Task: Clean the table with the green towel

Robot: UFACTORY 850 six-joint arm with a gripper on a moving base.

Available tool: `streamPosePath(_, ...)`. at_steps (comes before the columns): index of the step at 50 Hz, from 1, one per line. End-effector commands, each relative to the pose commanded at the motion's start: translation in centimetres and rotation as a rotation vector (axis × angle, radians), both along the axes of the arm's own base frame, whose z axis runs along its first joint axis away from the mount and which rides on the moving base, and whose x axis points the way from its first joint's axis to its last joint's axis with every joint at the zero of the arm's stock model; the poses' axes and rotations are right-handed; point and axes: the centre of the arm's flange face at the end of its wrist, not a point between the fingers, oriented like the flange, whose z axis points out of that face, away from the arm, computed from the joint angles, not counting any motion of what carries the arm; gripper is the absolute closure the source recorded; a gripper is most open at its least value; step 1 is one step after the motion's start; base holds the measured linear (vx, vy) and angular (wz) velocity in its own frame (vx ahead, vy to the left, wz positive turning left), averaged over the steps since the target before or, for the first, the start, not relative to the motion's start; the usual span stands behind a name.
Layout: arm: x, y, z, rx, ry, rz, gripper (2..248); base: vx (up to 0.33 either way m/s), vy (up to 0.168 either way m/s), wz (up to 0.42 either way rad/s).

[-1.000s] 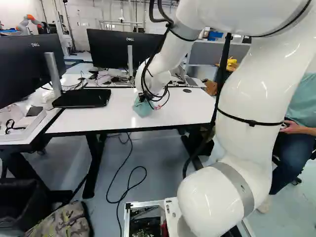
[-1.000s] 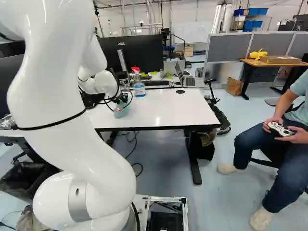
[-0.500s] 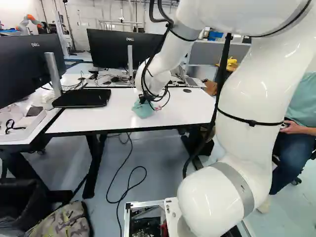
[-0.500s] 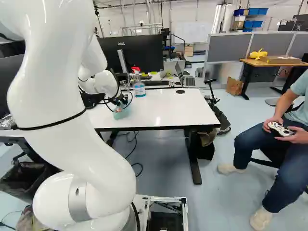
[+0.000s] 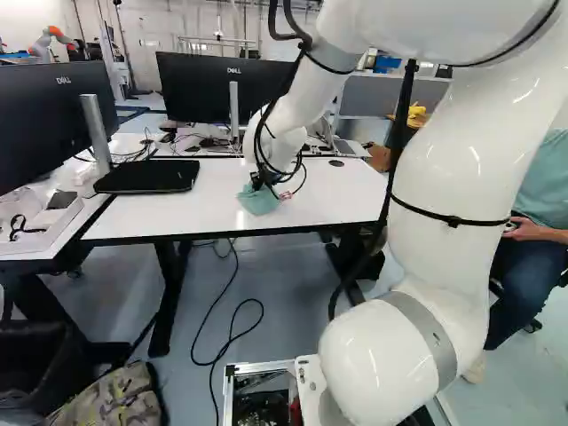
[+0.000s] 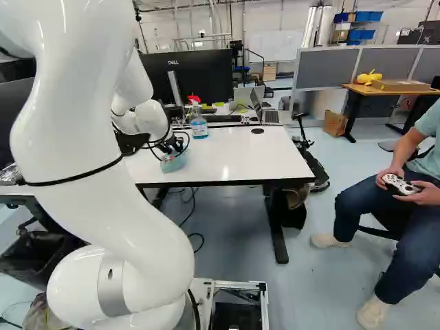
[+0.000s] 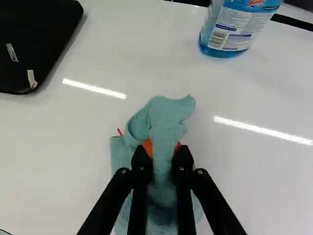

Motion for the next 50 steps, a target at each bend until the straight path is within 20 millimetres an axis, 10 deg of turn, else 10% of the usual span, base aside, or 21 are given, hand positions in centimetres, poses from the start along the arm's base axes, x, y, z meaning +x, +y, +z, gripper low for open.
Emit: streamPosePath(50,0.64,0.0,-0.1,-0.004,0.013,-0.003,193,0.0,0.0,0.0)
